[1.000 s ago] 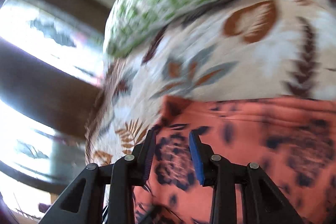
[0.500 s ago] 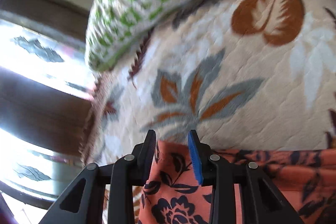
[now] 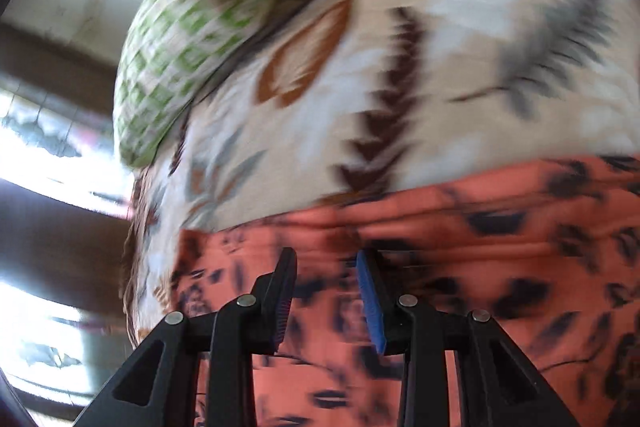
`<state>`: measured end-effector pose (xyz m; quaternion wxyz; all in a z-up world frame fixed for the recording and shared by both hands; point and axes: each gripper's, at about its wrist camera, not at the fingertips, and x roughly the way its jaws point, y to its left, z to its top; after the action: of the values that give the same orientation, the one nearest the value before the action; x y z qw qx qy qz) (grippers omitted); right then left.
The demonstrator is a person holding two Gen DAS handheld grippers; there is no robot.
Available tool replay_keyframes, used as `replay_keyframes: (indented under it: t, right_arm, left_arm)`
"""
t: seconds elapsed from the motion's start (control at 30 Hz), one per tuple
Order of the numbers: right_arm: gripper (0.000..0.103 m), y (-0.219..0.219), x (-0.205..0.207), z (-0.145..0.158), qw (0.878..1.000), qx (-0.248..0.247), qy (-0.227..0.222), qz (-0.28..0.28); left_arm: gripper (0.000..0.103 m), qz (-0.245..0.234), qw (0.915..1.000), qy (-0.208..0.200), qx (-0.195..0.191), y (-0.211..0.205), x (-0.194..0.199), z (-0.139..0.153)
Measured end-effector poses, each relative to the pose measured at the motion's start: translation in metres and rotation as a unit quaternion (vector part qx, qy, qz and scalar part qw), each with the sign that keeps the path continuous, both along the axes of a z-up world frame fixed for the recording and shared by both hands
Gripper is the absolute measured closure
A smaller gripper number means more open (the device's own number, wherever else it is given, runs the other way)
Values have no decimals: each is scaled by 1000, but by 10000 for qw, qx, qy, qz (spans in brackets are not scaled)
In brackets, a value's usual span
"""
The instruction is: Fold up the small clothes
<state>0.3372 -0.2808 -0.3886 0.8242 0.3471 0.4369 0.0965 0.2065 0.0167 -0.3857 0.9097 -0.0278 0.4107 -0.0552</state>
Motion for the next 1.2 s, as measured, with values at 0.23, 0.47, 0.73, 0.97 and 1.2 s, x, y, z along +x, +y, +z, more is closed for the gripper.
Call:
replay_keyframes:
  t: [0.23,0.47,0.73,0.97,1.2]
  right_arm:
    - [68,-68,-46,2,9974,-98,-172,-688]
    - [68,-81,-109,12,9961,-260,-429,-725]
    - [68,-112,-174,-26,9923,118,-343,-1183]
    - [68,-122,-213,-16,9881,307,-461,-1433]
    - [68,-93,-248,-28,9931,414,-239,-1067]
  left_arm:
    - [0,56,10000,-31,21,0,-1,0]
    - [0,108,9999,-78,37,-1,1,-1]
    - [0,180,9997,-127,89,-4,0,-1]
    - [0,298,9995,-105,90,-6,0,-1]
    - [0,174,9994,294,-9,-5,7,6]
